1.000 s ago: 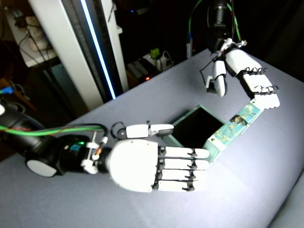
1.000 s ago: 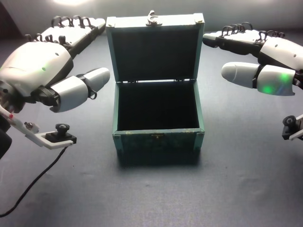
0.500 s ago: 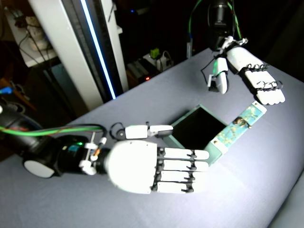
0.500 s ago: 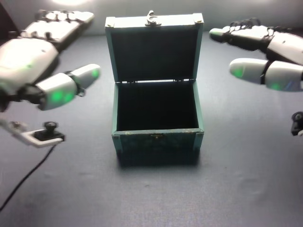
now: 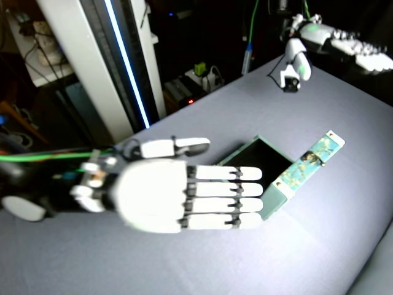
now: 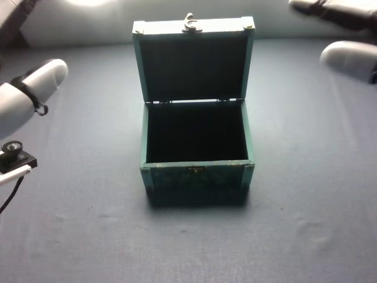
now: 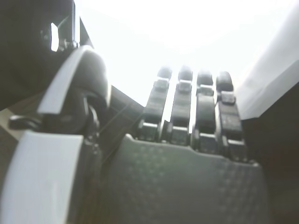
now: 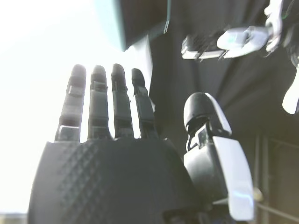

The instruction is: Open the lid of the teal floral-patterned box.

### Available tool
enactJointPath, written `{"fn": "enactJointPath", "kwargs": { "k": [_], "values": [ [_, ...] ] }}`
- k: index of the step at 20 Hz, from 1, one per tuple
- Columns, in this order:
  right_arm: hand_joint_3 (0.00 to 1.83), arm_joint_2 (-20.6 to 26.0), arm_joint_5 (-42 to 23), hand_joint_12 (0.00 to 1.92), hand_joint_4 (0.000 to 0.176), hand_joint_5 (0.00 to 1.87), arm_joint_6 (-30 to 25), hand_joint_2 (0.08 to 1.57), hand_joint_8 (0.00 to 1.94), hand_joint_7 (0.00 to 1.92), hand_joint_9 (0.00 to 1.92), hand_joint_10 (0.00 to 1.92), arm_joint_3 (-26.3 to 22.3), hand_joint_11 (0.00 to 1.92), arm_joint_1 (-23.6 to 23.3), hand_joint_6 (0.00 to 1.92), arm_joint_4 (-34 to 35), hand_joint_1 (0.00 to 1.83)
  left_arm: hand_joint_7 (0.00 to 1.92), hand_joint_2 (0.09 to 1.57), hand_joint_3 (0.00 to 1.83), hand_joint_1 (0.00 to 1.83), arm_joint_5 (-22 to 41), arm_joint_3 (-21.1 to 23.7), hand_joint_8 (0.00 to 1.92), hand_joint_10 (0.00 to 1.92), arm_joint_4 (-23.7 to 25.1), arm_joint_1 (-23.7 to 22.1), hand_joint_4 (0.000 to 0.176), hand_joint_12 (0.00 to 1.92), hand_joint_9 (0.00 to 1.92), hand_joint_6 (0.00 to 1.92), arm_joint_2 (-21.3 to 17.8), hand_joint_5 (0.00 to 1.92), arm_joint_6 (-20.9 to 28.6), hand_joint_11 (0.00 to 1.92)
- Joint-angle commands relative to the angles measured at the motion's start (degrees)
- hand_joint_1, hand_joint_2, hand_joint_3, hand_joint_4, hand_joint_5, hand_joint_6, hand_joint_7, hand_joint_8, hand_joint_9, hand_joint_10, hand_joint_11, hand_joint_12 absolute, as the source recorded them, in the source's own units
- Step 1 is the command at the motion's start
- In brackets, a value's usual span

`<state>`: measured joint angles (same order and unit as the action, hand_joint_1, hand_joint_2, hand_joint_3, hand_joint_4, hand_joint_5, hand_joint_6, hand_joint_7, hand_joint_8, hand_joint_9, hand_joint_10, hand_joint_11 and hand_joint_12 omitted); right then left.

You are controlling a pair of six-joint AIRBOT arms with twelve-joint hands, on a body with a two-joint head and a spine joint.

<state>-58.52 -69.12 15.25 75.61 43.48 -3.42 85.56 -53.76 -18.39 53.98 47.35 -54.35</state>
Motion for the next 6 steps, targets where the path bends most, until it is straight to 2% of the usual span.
{"fn": "enactJointPath", "kwargs": {
  "k": [1,2,3,4,5,6],
  "values": [
    [0.00,0.56,-11.45,0.40,0.000,0.32,0.34,1.40,0.00,0.30,0.19,0.00,-1.23,0.00,0.82,0.01,1.27,0.00,0.09,1.48,0.01,0.06,10.27,0.39,0.00,0.00,1.02,0.32,0.000,0.18,0.05,0.00,-0.91,0.09,0.01,0.00],
    [0.00,1.73,-15.39,0.41,0.000,0.36,0.87,1.41,0.01,0.35,0.23,0.01,-2.83,0.00,2.27,0.01,2.29,0.00,0.09,1.49,0.00,0.14,11.99,1.04,0.00,0.00,1.32,1.27,0.000,0.16,0.07,0.00,-1.40,0.09,0.01,0.00],
    [0.00,2.69,-18.63,0.42,0.000,0.34,1.49,1.47,0.00,0.37,0.27,0.01,-4.06,0.06,3.28,0.00,2.84,0.00,0.11,1.43,0.00,0.33,13.52,1.61,0.00,0.01,1.39,2.15,0.000,0.05,0.08,0.00,-1.76,0.10,0.02,0.00],
    [0.00,3.45,-20.82,0.37,0.000,0.32,2.29,1.49,0.00,0.37,0.29,0.00,-5.21,0.11,3.90,0.00,3.16,0.01,0.07,1.44,0.00,0.29,13.57,2.01,0.01,0.00,1.13,2.48,0.000,0.03,0.07,0.00,-2.04,0.09,0.14,0.00],
    [0.00,4.44,-23.58,0.30,0.000,0.36,3.88,1.44,0.00,0.42,0.35,0.00,-6.61,0.18,4.88,0.00,3.41,0.32,0.12,1.36,0.00,0.34,13.56,2.00,0.01,0.00,0.46,2.72,0.000,0.07,0.12,0.00,-1.91,0.02,0.03,0.04],
    [0.00,5.23,-25.31,0.25,0.000,0.34,5.15,1.41,0.00,0.39,0.36,0.00,-7.68,0.20,5.45,0.00,3.51,0.65,0.10,1.36,0.00,0.29,13.55,1.72,0.00,0.00,-0.29,3.24,0.000,0.06,0.10,0.00,-1.60,0.00,0.59,0.01]
  ]
}}
